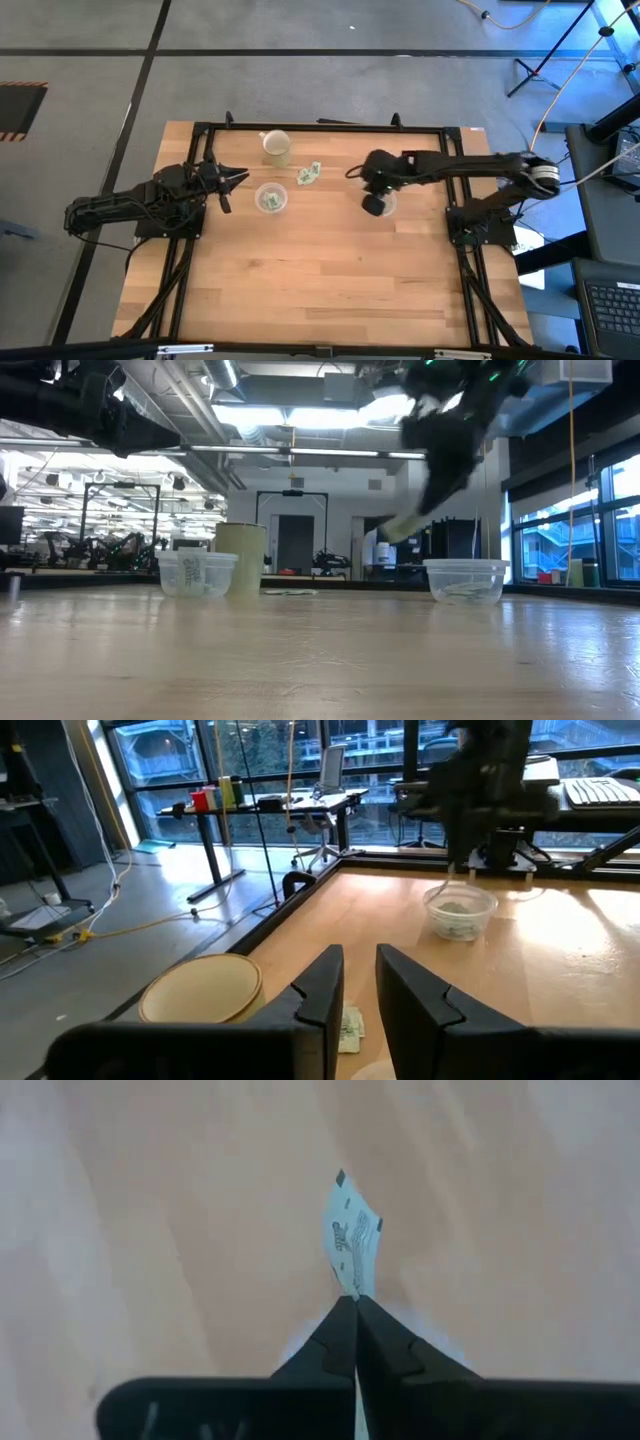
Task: Pick and place Stevia / Truvia into bins
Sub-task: Put the stevia packet into the right transparent container
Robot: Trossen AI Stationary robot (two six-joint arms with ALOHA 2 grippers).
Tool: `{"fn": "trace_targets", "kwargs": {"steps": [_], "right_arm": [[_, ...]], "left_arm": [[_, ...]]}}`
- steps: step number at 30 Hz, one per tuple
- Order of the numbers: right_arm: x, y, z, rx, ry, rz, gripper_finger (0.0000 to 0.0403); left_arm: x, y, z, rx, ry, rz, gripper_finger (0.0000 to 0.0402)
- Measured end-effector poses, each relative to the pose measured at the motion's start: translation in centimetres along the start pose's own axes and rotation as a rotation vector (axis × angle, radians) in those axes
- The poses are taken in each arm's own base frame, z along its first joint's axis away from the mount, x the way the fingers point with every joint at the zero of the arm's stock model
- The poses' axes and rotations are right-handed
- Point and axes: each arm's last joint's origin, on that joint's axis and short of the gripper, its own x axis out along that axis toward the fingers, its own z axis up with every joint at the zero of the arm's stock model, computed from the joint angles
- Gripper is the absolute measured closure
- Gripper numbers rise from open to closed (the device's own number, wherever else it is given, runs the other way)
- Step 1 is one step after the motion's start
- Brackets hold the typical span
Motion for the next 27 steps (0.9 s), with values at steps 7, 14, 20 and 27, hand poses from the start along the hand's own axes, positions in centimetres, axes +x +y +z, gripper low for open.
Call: {"fn": "trace_targets", "kwargs": {"steps": [7, 14, 20, 27], "right_arm": [[-2.7, 1.5, -3.1, 0.131, 0.136, -0.173, 0.0402], [-0.6, 2.1, -3.9, 0.128, 0.162, -0.192, 0.0402], [2.1, 1.8, -5.4, 0.137, 0.22, -0.224, 0.0402], [3.1, 1.7, -6.1, 0.131, 0.231, -0.228, 0.0385]], "left_arm": [[0.0, 0.1, 0.0, -0.001, 0.001, 0.019, 0.0343], [0.0, 0.1, 0.0, -0.001, 0.005, 0.018, 0.0343], [0.0, 0.0, -0.1, -0.002, 0.006, 0.018, 0.0343], [0.0, 0.0, 0.0, -0.003, 0.005, 0.016, 0.0343]]}}
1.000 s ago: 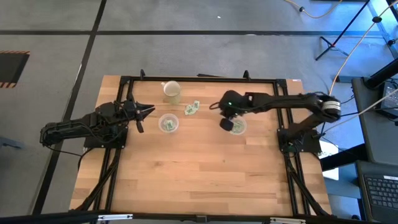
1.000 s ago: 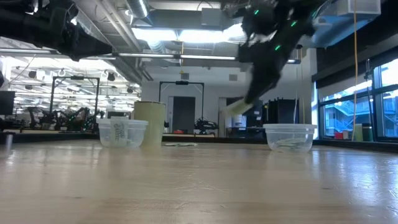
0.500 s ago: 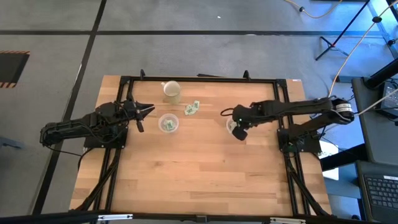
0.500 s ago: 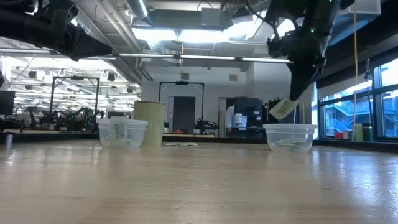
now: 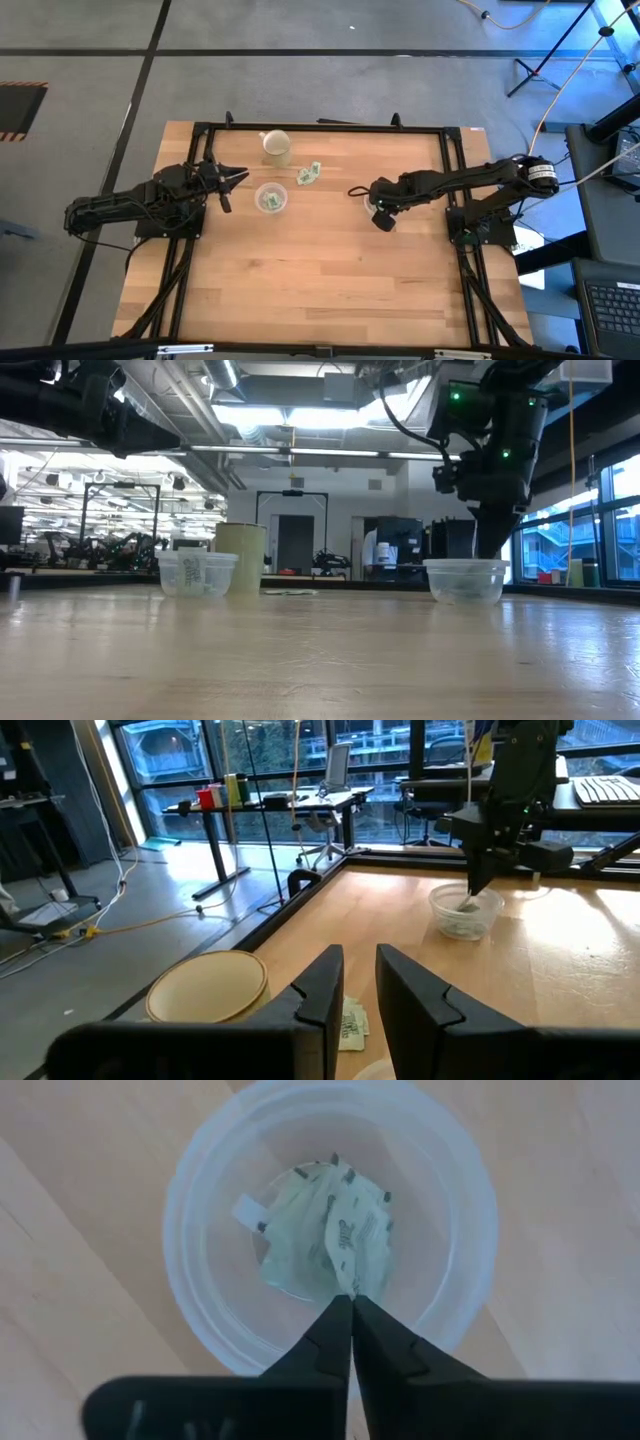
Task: Pick and place Stevia / Truvia into bins
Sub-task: Put the stevia packet into the right transparent container, then put the stevia packet into the left transparent container
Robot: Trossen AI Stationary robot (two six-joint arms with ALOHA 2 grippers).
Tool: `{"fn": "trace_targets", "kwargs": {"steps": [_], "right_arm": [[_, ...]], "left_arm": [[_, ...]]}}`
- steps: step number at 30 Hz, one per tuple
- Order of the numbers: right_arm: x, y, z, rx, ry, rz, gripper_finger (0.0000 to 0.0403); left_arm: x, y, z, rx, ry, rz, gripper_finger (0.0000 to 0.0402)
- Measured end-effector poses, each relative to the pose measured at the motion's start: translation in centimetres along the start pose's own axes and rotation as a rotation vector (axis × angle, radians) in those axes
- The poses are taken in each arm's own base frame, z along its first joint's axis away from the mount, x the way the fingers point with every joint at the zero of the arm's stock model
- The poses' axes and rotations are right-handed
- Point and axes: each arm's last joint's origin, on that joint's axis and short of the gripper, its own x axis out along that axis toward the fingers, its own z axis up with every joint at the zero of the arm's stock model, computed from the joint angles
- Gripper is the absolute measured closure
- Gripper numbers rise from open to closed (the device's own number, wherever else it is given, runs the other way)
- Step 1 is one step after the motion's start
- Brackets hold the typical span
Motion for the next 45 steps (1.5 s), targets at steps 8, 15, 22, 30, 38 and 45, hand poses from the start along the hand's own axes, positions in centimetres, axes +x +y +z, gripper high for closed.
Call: {"fn": "trace_targets", "kwargs": {"steps": [8, 15, 22, 30, 38, 45], "right_arm": [[-0.1, 0.1, 0.1, -0.02, -0.009, 0.006, 0.0314], [-2.9, 0.1, 1.5, -0.044, -0.085, 0.045, 0.0262], [-6.9, -1.6, 0.3, -0.108, -0.287, 0.13, 0.0258], [-8.6, -3.6, -1.9, -0.128, -0.666, 0.244, 0.0258], [-7.7, -4.2, -2.6, -0.092, -0.761, 0.264, 0.0258], [-5.9, -4.0, -3.2, -0.098, -0.743, 0.256, 0.0258]], "left_arm": [[0.0, 0.0, 0.1, -0.003, -0.008, 0.0, 0.0343], [0.0, 0.1, 0.9, -0.012, -0.089, 0.004, 0.0343], [0.2, -0.3, 1.2, -0.04, -0.109, -0.092, 0.0343], [3.4, -1.2, 2.7, -0.045, 0.09, -0.163, 0.0341], [10.6, -3.1, 5.6, 0.127, 0.319, -0.279, 0.0287], [17.0, -4.2, 5.7, 0.288, 0.53, -0.209, 0.0267]]}}
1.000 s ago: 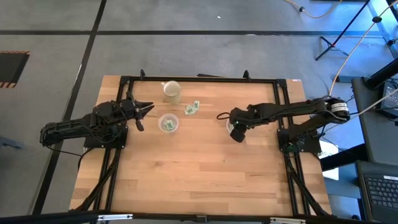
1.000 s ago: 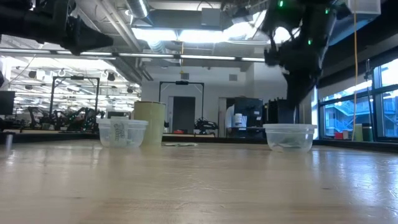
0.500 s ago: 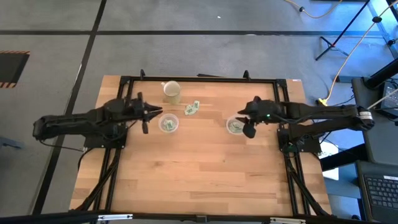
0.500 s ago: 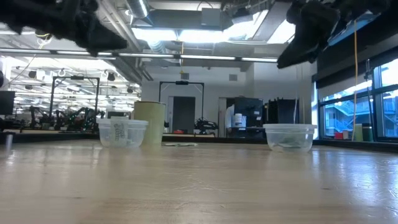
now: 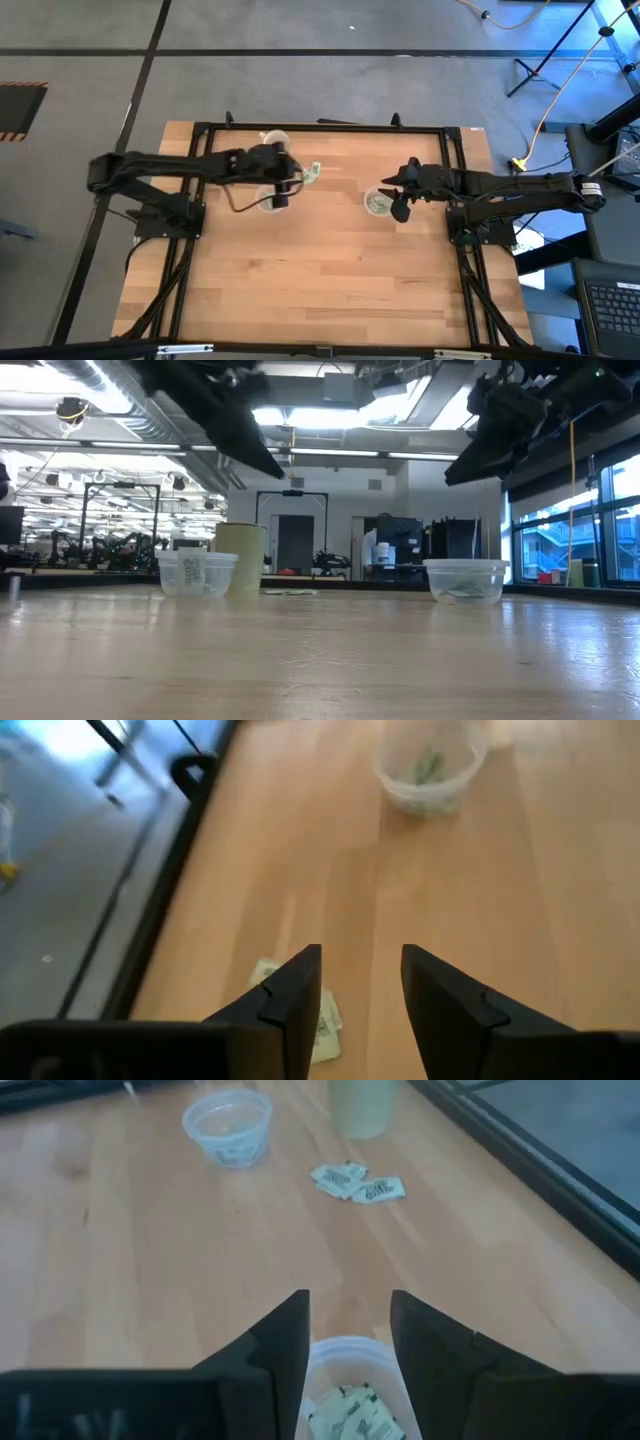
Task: Pick and place Stevia / Truvia into bins
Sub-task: Put the stevia packet into the left transparent container
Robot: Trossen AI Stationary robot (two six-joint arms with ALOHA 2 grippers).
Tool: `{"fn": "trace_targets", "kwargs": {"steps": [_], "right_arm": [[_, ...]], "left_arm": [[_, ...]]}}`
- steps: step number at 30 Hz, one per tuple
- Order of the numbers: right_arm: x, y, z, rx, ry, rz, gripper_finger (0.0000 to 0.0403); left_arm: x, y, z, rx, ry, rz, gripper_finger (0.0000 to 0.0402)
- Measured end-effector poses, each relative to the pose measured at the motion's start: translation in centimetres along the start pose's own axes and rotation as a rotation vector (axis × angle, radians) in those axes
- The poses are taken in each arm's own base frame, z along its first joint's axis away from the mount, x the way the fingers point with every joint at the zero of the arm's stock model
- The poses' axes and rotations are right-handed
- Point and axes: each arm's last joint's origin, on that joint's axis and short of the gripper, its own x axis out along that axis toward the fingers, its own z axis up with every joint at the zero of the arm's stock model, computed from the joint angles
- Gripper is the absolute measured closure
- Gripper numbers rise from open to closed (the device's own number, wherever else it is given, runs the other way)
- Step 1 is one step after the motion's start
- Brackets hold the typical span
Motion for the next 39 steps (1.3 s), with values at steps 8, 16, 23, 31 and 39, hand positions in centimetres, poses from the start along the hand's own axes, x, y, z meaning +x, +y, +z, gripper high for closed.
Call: {"fn": "trace_targets", "kwargs": {"steps": [8, 16, 23, 31, 39], "right_arm": [[0.8, -0.1, -1.5, -0.016, -0.025, 0.003, 0.0258], [0.8, -0.2, -1.6, -0.014, -0.012, 0.001, 0.0258], [0.8, -0.2, -1.6, -0.013, -0.008, 0.001, 0.0258], [0.8, -0.2, -1.7, -0.016, -0.002, 0.0, 0.0258], [0.8, -0.2, -1.7, -0.017, 0.0, 0.0, 0.0258]], "left_arm": [[5.9, 0.9, -0.1, -0.015, 0.229, -0.042, 0.0282], [10.3, 2.2, -2.9, -0.088, 0.401, -0.087, 0.0286], [11.9, 2.9, -4.6, -0.119, 0.464, -0.064, 0.0286], [12.2, 3.1, -4.9, -0.126, 0.482, -0.042, 0.029], [12.7, 2.8, -5.4, -0.13, 0.506, -0.053, 0.0319]]}}
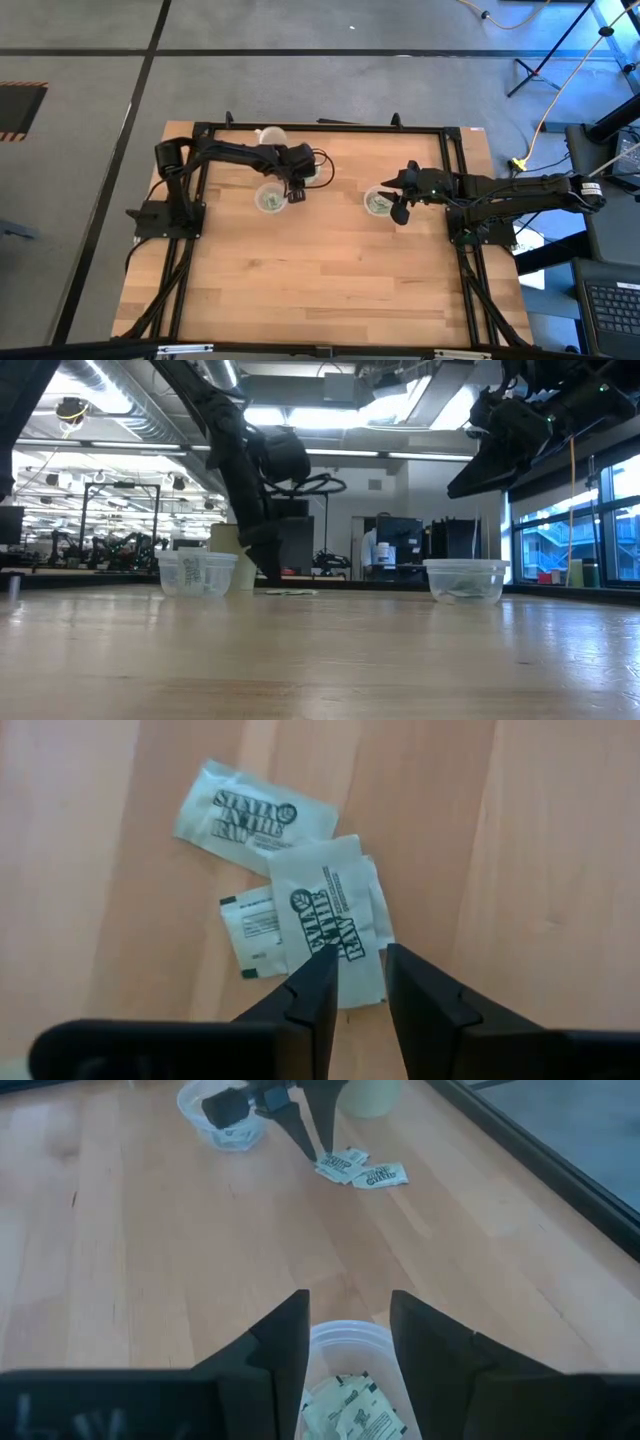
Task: Pick and place Stevia / Truvia into bins
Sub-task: Put the stevia packet into the left transparent container
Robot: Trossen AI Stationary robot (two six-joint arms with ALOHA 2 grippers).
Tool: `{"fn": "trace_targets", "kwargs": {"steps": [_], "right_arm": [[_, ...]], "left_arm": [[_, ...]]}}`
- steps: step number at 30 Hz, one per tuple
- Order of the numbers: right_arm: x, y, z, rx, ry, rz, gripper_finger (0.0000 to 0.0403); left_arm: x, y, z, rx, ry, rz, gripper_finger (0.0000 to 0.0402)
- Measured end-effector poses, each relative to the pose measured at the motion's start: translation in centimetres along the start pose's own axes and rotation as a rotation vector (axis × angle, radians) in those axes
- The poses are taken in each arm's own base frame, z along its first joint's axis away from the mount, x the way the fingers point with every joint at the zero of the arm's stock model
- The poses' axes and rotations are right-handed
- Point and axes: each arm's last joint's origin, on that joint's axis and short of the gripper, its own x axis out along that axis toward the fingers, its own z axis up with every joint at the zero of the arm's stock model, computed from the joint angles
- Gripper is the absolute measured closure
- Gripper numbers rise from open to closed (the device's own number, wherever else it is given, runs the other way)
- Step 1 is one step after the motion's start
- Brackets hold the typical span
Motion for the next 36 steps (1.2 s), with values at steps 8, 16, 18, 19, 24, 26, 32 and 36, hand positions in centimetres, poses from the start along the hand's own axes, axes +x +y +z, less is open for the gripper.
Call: {"fn": "trace_targets", "kwargs": {"steps": [8, 16, 18, 19, 24, 26, 32, 36], "right_arm": [[0.0, 0.0, 0.0, 0.0, 0.003, -0.001, 0.0258], [0.0, 0.0, 0.0, -0.002, 0.005, -0.001, 0.0258], [0.0, 0.0, 0.0, -0.002, 0.005, -0.001, 0.0258], [0.0, 0.0, 0.0, -0.002, 0.006, -0.001, 0.0258], [0.0, 0.0, -0.1, -0.003, 0.01, -0.002, 0.0258], [0.0, 0.0, -0.1, -0.003, 0.01, -0.002, 0.0258], [0.0, 0.0, -0.1, -0.004, 0.013, -0.003, 0.0258], [0.0, 0.0, -0.1, -0.005, 0.017, -0.004, 0.0258]], "left_arm": [[1.1, -0.2, -0.3, 0.002, 0.03, -0.009, 0.0337], [1.0, -0.2, -0.3, 0.004, 0.031, -0.009, 0.0374], [1.0, -0.2, -0.3, 0.004, 0.031, -0.009, 0.0385], [1.0, -0.2, -0.3, 0.004, 0.032, -0.009, 0.0389], [1.0, -0.2, -0.3, 0.012, 0.033, -0.004, 0.0398], [0.8, -0.3, -0.3, 0.018, 0.031, -0.004, 0.0398], [-2.1, -1.0, 0.6, 0.039, -0.049, -0.006, 0.0399], [-5.1, -1.6, 1.1, 0.057, -0.129, -0.004, 0.0399]]}}
